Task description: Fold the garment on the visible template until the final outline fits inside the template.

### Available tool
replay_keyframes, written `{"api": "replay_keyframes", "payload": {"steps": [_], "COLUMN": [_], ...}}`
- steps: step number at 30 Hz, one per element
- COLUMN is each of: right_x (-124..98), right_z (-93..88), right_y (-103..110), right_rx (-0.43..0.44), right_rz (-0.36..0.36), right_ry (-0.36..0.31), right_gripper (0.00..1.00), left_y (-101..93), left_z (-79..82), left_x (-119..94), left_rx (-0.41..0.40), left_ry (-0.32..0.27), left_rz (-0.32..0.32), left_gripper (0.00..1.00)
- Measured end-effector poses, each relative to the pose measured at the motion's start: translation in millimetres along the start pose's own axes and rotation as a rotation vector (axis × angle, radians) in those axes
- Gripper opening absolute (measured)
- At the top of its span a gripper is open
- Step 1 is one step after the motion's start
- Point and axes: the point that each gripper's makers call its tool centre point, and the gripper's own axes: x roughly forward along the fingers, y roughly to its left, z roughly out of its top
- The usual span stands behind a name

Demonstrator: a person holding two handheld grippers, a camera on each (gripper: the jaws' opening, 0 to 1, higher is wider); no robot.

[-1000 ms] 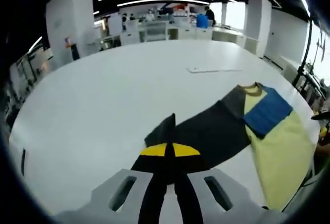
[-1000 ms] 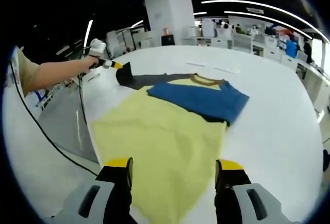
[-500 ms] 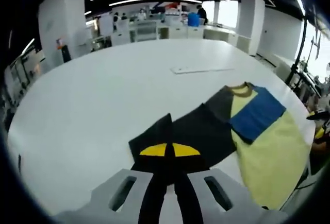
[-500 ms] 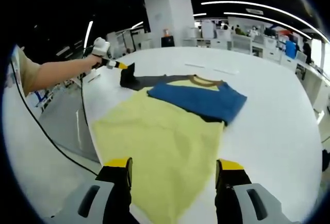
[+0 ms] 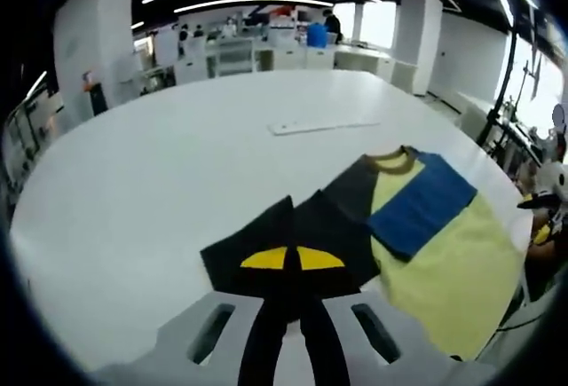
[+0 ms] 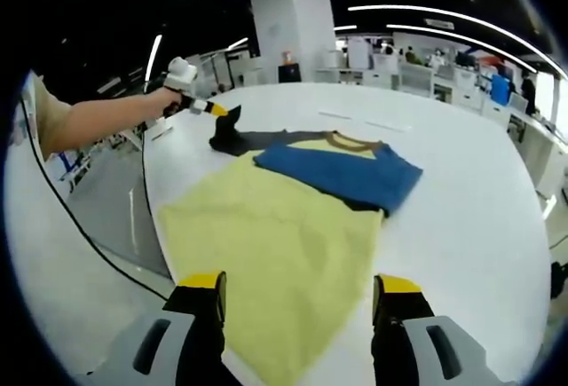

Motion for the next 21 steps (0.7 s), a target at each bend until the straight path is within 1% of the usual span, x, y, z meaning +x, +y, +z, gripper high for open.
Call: {"api": "replay_keyframes", "payload": {"steps": [11,14,21], "right_x": [-1.9,-2.5,-3.8], "right_z": [-3.5,-4.2,-7.3], "right_y": [-3.3,-4.8,-6.9], "right_rx": [0.003,0.005,0.003], "right_rz": [-0.005,-0.004,-0.006], "right_ry": [0.000,-0.001,0.004], "right_gripper": [0.66,0.66,0.66], "left_y": [-23.4,-30.7,-45.9], "left_z": [10.4,11.7,19.9], "left_x": [8.5,11.4,21.9], "left_rx": [0.027,0.035,0.056], "left_ry": [0.004,0.013,0.021], "left_rz": [-0.051,-0.065,-0.101], "left_gripper": [0.00,0.00,0.00]}}
